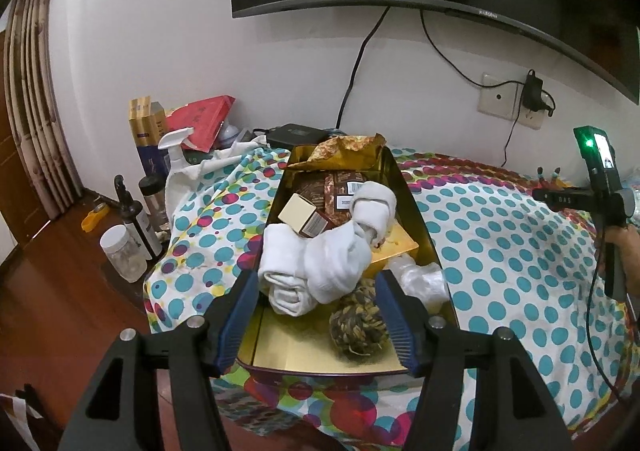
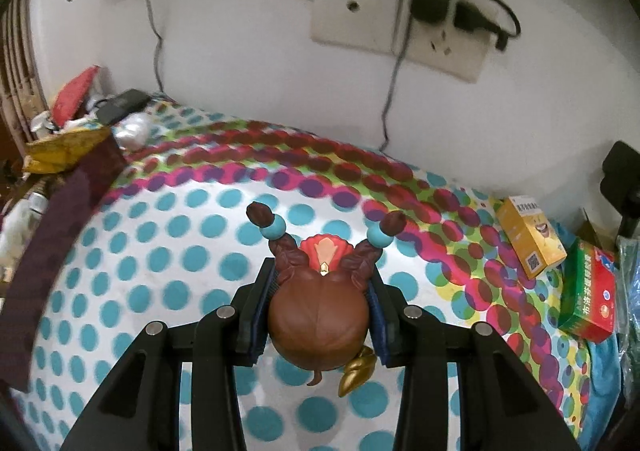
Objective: Organize objects
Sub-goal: 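Carry the reindeer plush with the right gripper into the tray and release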
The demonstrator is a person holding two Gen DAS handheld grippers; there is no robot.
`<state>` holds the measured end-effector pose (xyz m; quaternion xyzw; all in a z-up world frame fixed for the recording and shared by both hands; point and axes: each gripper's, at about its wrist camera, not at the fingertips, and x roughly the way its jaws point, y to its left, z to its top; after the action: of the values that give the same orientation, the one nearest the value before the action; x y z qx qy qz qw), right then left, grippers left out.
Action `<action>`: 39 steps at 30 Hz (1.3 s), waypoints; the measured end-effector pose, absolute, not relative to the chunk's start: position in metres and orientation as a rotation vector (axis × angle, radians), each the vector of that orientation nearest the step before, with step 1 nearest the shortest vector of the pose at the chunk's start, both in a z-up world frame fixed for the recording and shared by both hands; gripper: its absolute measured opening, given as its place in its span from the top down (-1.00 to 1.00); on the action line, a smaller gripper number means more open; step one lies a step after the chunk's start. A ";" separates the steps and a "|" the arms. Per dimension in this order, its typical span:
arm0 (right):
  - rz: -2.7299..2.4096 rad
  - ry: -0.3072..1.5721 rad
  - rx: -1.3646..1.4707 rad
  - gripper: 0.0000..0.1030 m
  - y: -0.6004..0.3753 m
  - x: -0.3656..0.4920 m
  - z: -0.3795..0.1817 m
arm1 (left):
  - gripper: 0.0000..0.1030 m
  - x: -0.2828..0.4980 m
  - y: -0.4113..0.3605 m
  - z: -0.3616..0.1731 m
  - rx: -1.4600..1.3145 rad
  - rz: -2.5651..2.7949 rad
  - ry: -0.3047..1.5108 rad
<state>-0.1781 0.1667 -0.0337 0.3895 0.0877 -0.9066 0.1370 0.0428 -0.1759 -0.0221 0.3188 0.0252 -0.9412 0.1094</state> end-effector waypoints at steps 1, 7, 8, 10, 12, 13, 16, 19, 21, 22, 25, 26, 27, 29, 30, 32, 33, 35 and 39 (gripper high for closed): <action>-2.618 0.247 1.110 0.26 0.161 -0.174 -0.028 | -0.21 0.045 -0.177 -0.021 0.938 -2.770 0.083; -2.543 0.241 1.016 0.26 0.116 -0.153 -0.001 | -0.21 0.053 -0.186 -0.015 0.940 -2.750 0.113; -2.524 0.248 0.997 0.26 0.106 -0.148 0.004 | -0.21 0.056 -0.188 -0.013 0.938 -2.747 0.114; -2.483 0.247 0.959 0.26 0.084 -0.137 0.012 | -0.21 0.060 -0.191 -0.012 0.934 -2.742 0.119; -2.451 0.244 0.938 0.26 0.064 -0.127 0.017 | -0.22 0.064 -0.195 -0.011 0.947 -2.749 0.145; -2.422 0.235 0.927 0.26 0.051 -0.120 0.021 | -0.22 0.065 -0.197 -0.011 0.952 -2.749 0.157; -2.361 0.240 0.914 0.26 0.022 -0.103 0.025 | -0.22 0.070 -0.205 -0.013 0.972 -2.725 0.195; -2.295 0.242 0.925 0.26 -0.006 -0.084 0.025 | -0.36 0.072 -0.211 -0.014 0.987 -2.694 0.208; -2.268 0.276 0.928 0.26 -0.024 -0.071 0.020 | -0.36 0.073 -0.215 -0.016 0.997 -2.675 0.209; -2.253 0.283 0.934 0.26 -0.030 -0.066 0.018 | -0.36 0.074 -0.217 -0.016 1.000 -2.666 0.209; -2.214 0.284 0.977 0.26 -0.047 -0.056 0.006 | -0.37 0.075 -0.224 -0.019 1.024 -2.646 0.220; -2.208 0.287 0.985 0.26 -0.051 -0.053 0.003 | -0.37 0.075 -0.226 -0.020 1.037 -2.641 0.228; -2.205 0.290 0.988 0.26 -0.053 -0.051 0.000 | -0.37 0.075 -0.228 -0.022 1.048 -2.639 0.237; -2.199 0.302 1.001 0.26 -0.059 -0.050 -0.006 | -0.37 0.076 -0.233 -0.024 1.057 -2.628 0.257; -2.199 0.306 1.004 0.26 -0.061 -0.049 -0.007 | -0.37 0.076 -0.236 -0.025 1.065 -2.625 0.269; -2.203 0.324 1.008 0.26 -0.066 -0.046 -0.010 | -0.38 0.075 -0.241 -0.029 1.088 -2.618 0.309; -2.204 0.325 1.017 0.26 -0.068 -0.047 -0.012 | -0.47 0.075 -0.243 -0.030 1.099 -2.606 0.322; -2.200 0.313 1.036 0.26 -0.070 -0.048 -0.016 | -0.56 0.075 -0.248 -0.033 1.096 -2.590 0.348; -2.208 0.321 1.071 0.25 -0.074 -0.051 -0.024 | -0.56 0.074 -0.252 -0.035 1.107 -2.573 0.371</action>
<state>-0.0506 -0.0741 -0.0241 0.4088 0.1225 -0.8431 0.3272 0.0737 -0.2523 -0.0346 0.3869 0.1298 -0.8993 0.1572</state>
